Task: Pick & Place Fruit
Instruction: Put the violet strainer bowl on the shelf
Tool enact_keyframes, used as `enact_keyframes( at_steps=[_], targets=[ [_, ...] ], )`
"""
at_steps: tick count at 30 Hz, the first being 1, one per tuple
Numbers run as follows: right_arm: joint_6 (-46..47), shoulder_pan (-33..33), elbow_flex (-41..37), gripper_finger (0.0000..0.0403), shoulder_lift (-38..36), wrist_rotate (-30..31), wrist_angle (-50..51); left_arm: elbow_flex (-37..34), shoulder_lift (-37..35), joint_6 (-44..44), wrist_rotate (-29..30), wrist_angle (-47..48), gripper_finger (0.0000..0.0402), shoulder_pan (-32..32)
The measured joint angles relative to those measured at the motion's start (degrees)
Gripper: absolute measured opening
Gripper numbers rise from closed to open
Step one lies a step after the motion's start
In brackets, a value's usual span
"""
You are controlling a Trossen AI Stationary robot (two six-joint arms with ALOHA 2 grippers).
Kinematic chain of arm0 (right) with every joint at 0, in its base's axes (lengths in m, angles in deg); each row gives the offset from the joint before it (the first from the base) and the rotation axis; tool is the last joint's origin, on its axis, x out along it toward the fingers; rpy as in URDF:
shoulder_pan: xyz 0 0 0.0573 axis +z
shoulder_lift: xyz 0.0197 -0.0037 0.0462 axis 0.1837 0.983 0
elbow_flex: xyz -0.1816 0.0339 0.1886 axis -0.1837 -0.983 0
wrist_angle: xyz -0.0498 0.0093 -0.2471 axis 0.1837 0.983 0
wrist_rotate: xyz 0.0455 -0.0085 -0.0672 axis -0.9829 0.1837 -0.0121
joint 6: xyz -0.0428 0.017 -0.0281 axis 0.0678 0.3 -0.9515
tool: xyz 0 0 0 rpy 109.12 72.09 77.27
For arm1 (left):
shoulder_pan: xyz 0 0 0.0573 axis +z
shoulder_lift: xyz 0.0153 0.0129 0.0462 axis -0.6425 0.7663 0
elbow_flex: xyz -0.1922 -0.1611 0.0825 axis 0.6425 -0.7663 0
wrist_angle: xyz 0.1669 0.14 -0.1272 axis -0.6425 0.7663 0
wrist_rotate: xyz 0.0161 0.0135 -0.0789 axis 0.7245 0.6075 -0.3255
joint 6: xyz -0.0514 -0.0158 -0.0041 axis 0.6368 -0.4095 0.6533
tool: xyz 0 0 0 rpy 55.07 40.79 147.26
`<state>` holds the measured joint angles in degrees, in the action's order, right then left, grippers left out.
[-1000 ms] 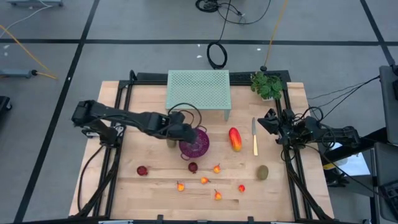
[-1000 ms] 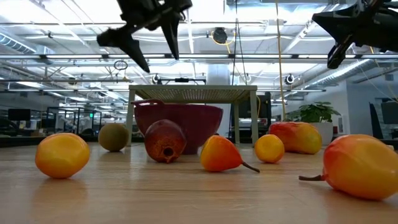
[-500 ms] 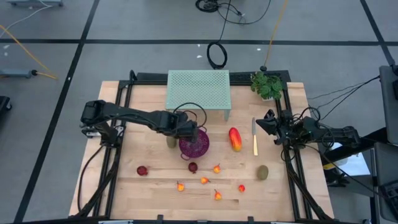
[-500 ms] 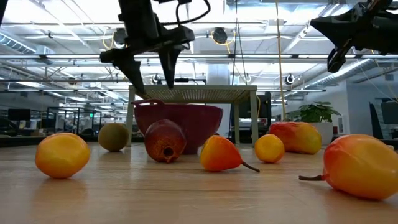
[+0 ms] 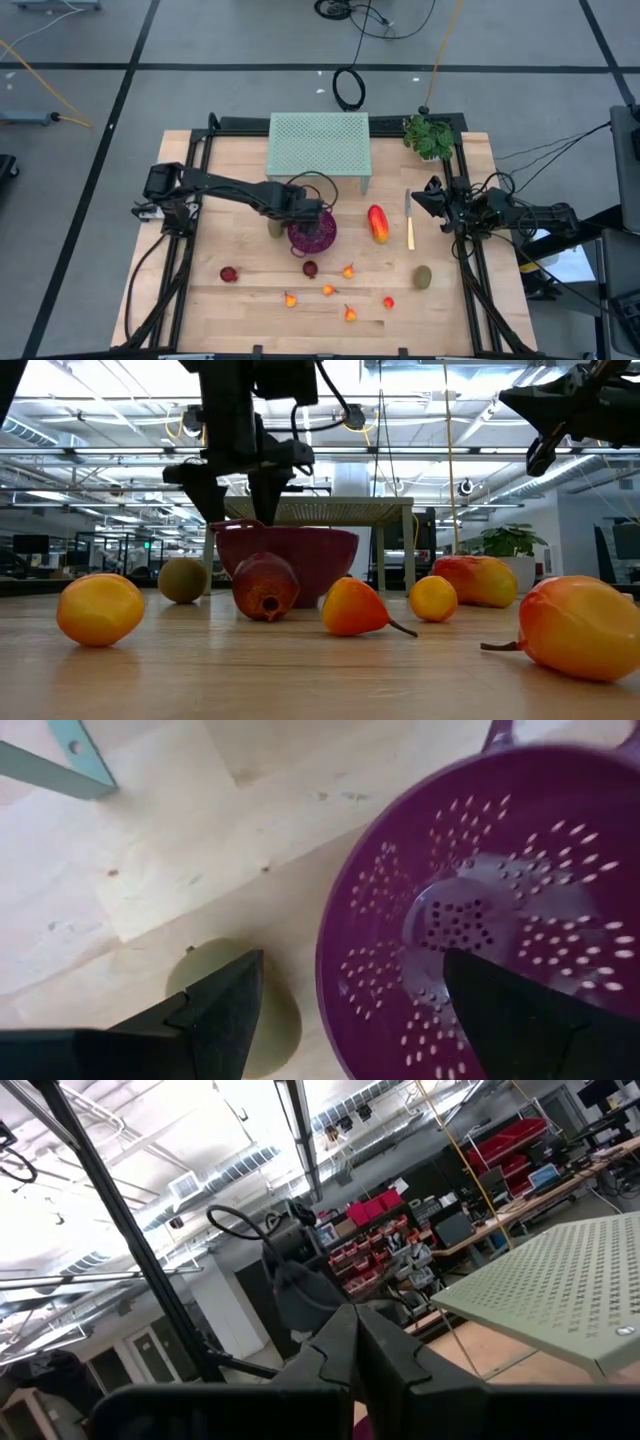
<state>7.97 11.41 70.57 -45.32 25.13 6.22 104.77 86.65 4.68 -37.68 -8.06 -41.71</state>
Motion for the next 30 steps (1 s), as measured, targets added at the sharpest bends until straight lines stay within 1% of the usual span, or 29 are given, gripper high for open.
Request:
enact_keyframes(
  at_steps=[5, 8, 11, 23, 26, 30],
  targets=[
    [0.02, 0.02, -0.02, 0.0004, 0.01, 0.0, -0.01, 0.0, 1.74, -2.14, -1.42, 0.03, 0.031, 0.93],
    [0.0, 0.01, -0.02, 0.0004, 0.01, 0.0, -0.01, -0.02, 1.91, -3.24, -2.88, 0.03, 0.031, 1.62],
    [0.0, 0.0, -0.02, 0.0004, 0.0, 0.01, 0.0, -0.02, 1.82, -3.54, -3.09, 0.12, 0.031, 2.1],
    [0.0, 0.01, -0.01, 0.0004, 0.01, 0.02, 0.03, -0.07, 3.36, -4.8, -4.78, 0.01, 0.0308, 1.55],
    [0.0, 0.0, 0.0, 0.0004, 0.01, 0.04, 0.03, -0.07, 3.61, -4.73, -4.76, 0.02, 0.0289, 1.55],
    [0.0, 0.0, 0.0, 0.0004, 0.01, 0.15, 0.05, -0.07, 3.64, -5.04, -4.74, -0.02, 0.0233, 1.55]
  ],
)
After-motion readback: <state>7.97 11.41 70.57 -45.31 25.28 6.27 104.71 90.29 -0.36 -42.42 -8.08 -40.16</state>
